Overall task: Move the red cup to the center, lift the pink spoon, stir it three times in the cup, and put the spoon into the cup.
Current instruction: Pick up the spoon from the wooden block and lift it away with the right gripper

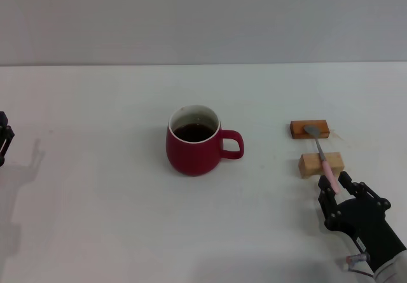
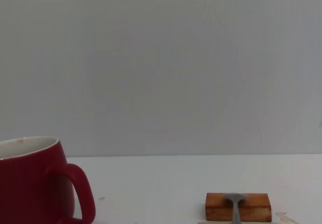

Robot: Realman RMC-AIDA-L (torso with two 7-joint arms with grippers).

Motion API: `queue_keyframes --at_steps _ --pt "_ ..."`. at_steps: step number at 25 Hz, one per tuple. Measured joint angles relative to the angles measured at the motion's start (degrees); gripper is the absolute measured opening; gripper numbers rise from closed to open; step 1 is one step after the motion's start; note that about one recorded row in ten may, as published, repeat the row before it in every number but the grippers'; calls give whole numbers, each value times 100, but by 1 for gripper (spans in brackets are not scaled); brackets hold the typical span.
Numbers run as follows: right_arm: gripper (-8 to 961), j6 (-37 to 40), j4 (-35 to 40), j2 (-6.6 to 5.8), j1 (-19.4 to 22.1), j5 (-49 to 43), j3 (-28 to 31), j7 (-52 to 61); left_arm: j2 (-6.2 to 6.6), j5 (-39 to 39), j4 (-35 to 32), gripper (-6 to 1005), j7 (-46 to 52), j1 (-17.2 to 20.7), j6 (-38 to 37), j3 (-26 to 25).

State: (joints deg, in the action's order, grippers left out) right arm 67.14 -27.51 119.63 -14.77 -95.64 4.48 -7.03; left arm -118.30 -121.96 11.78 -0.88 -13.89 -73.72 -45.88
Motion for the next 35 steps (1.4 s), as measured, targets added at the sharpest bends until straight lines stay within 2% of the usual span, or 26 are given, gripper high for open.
queue_keyframes --at_steps 14,19,28,35 --pt "345 0 -14 5 42 44 128 0 0 -3 -9 840 0 32 -72 0" --pt "164 -37 -19 7 59 52 228 0 0 -3 -32 840 0 42 -72 0" --pt "162 -213 -24 7 58 64 262 -14 0 -2 -45 840 0 44 -73 1" --pt "160 75 -95 -17 107 17 204 -53 0 -3 -45 840 0 39 -72 25"
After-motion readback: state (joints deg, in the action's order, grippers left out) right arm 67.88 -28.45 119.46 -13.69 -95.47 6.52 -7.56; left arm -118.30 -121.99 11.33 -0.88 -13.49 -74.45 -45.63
